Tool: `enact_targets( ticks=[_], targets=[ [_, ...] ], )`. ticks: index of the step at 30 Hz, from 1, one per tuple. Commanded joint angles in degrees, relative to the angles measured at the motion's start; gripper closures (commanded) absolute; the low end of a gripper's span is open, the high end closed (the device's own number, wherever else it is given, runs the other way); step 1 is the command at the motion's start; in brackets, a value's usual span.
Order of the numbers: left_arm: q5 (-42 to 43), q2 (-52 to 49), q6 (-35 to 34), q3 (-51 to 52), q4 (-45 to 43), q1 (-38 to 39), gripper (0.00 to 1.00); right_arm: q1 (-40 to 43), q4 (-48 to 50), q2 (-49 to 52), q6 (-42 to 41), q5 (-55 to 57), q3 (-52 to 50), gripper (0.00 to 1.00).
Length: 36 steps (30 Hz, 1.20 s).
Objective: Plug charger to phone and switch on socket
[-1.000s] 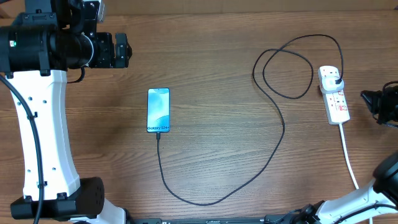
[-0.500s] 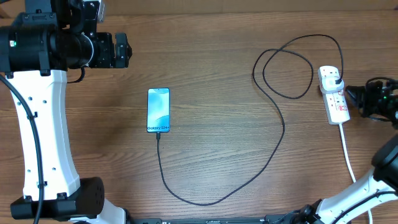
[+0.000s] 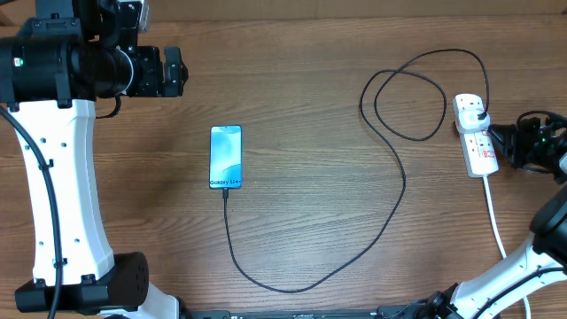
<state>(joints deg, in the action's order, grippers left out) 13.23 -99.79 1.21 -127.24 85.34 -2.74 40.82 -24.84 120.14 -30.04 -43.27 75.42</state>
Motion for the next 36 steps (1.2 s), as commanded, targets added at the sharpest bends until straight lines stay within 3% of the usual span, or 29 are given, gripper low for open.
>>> enact_targets(
  ticks=[1, 36],
  targets=[
    [0.28, 0.48, -0.15, -0.63, -0.07, -0.24, 0.00, -0.37, 0.61, 0.44, 0.04, 0.79, -0.48, 0.96],
    [0.28, 0.46, -0.15, -0.63, -0.07, -0.24, 0.01, -3.28, -3.54, 0.44, 2.56, 7.34, -2.73, 0.96]
  ],
)
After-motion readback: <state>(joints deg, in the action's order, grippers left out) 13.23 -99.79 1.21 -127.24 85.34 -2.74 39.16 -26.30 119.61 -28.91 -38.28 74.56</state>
